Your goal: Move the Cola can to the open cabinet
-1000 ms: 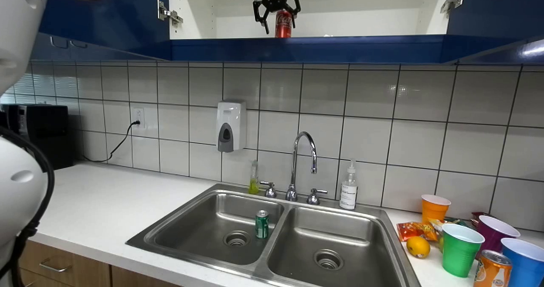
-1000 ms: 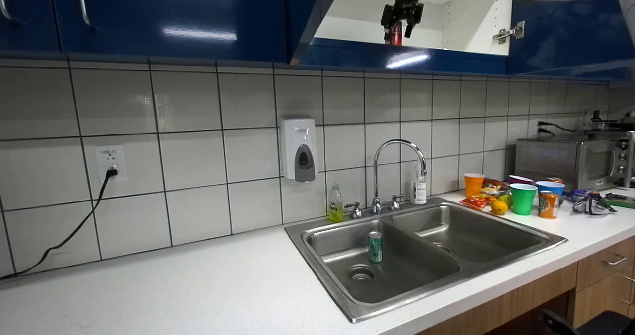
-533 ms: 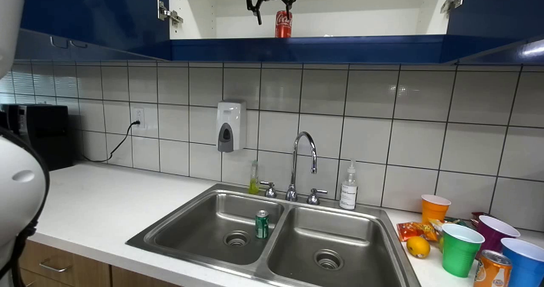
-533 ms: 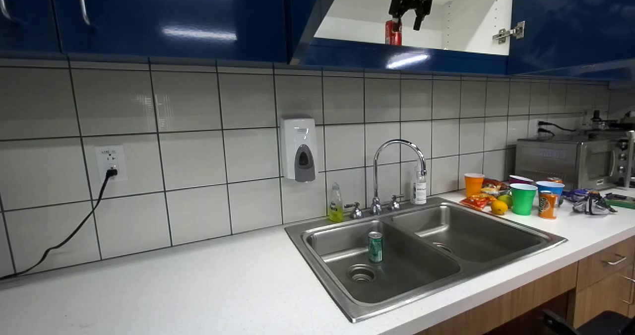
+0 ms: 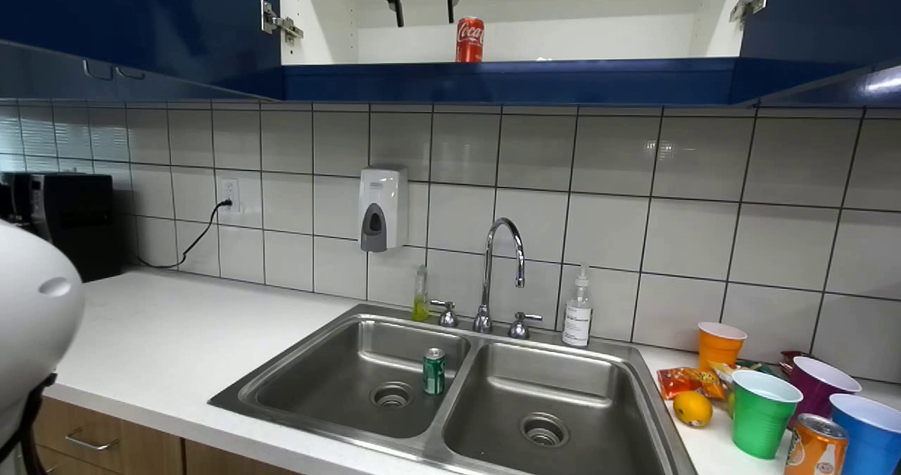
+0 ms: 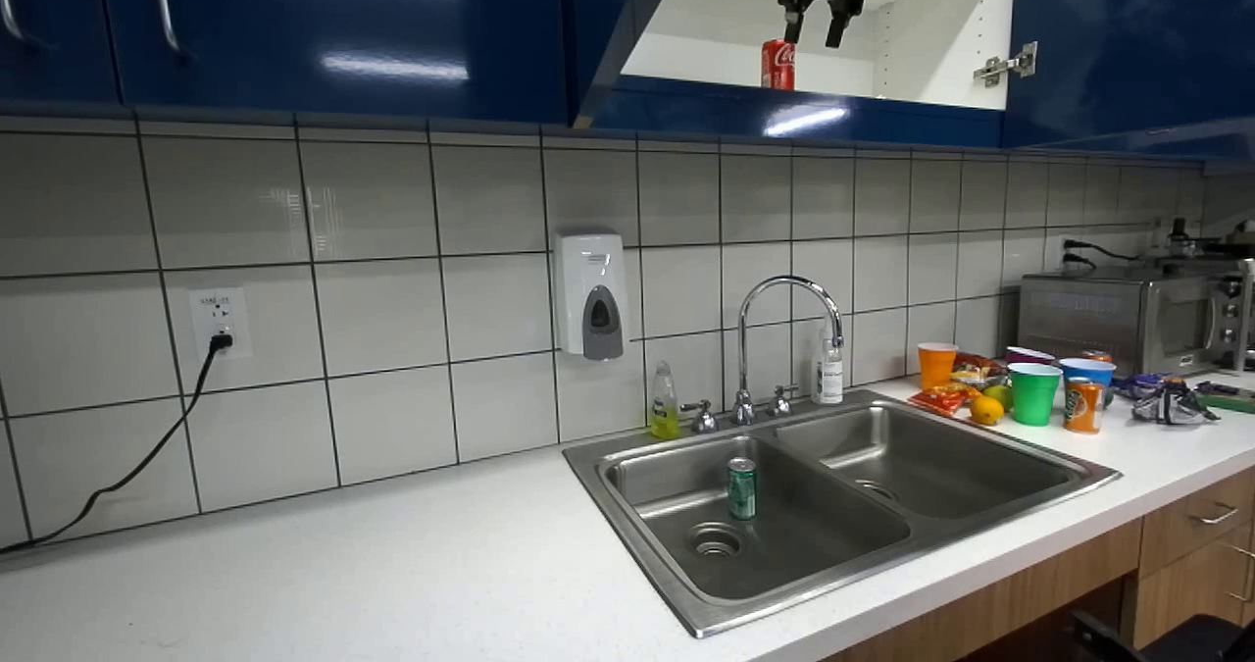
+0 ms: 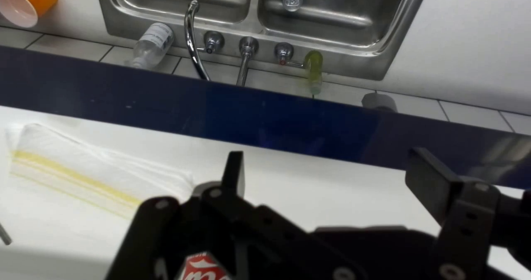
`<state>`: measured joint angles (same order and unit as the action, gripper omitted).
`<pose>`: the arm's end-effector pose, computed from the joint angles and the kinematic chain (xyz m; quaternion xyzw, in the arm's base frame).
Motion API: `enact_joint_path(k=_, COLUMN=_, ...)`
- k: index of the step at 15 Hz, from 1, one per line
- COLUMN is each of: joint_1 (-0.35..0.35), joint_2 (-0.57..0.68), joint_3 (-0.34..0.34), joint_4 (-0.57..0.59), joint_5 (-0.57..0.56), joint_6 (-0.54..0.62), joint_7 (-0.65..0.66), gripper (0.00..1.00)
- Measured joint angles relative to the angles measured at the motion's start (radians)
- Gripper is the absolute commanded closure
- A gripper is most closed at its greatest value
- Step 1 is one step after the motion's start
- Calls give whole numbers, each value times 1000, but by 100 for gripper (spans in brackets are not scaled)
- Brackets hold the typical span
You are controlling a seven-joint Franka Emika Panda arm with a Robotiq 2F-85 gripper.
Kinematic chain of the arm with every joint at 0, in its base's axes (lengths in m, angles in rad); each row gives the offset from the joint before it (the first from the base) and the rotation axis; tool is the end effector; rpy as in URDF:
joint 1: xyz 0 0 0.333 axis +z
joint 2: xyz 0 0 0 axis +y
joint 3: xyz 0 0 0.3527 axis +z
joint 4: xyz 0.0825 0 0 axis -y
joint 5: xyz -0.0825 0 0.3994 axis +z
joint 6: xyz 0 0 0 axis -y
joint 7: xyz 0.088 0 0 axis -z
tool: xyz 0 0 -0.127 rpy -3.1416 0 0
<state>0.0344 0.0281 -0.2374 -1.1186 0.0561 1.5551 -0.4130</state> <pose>0.5439 -0.1011 0.8417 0.9727 0.1094 0.2008 0.0386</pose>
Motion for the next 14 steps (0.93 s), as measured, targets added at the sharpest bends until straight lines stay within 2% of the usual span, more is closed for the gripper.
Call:
enact_joint_path(k=7, joint_1=47, joint_2=-194, joint_3=37, joint_4=-286, joint_5=-20, joint_6=7, joint_7=1, gripper=0)
enact_joint_path(k=14, joint_1=42, joint_2=-362, joint_3=89, joint_4=-570, joint_5=-26, joint_6=41, joint_7=5, gripper=0)
